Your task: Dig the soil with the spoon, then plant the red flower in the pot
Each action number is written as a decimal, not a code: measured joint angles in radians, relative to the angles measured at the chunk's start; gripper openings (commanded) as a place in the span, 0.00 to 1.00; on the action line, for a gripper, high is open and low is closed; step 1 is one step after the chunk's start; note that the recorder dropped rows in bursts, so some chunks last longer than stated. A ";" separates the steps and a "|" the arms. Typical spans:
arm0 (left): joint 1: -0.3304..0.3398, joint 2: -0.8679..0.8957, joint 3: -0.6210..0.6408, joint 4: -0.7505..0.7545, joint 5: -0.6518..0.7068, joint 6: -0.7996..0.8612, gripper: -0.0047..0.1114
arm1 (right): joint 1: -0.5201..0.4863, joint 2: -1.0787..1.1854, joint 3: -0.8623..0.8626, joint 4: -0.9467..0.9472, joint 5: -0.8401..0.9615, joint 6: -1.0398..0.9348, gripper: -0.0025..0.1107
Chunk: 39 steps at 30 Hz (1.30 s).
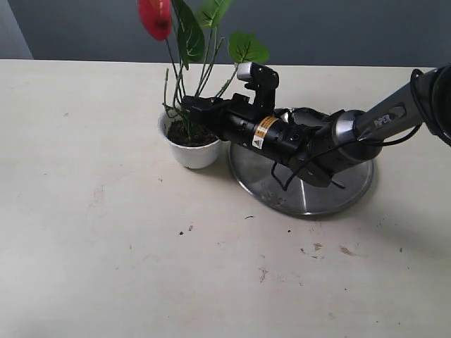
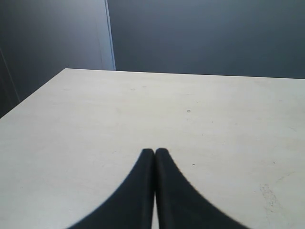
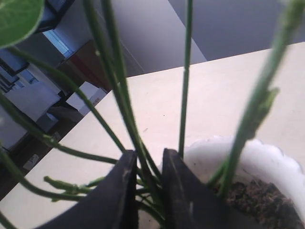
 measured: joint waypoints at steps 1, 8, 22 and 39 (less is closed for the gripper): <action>0.000 0.000 0.000 0.000 0.000 0.000 0.04 | 0.000 0.000 0.000 0.000 0.000 0.002 0.24; 0.000 0.000 0.000 0.000 0.000 0.000 0.04 | 0.000 0.000 0.000 -0.007 -0.011 0.007 0.24; 0.000 0.000 0.000 0.000 0.000 0.000 0.04 | 0.000 -0.038 0.006 -0.065 0.044 0.014 0.24; 0.000 0.000 0.000 0.000 0.000 0.000 0.04 | 0.000 -0.040 0.006 -0.081 0.046 0.045 0.24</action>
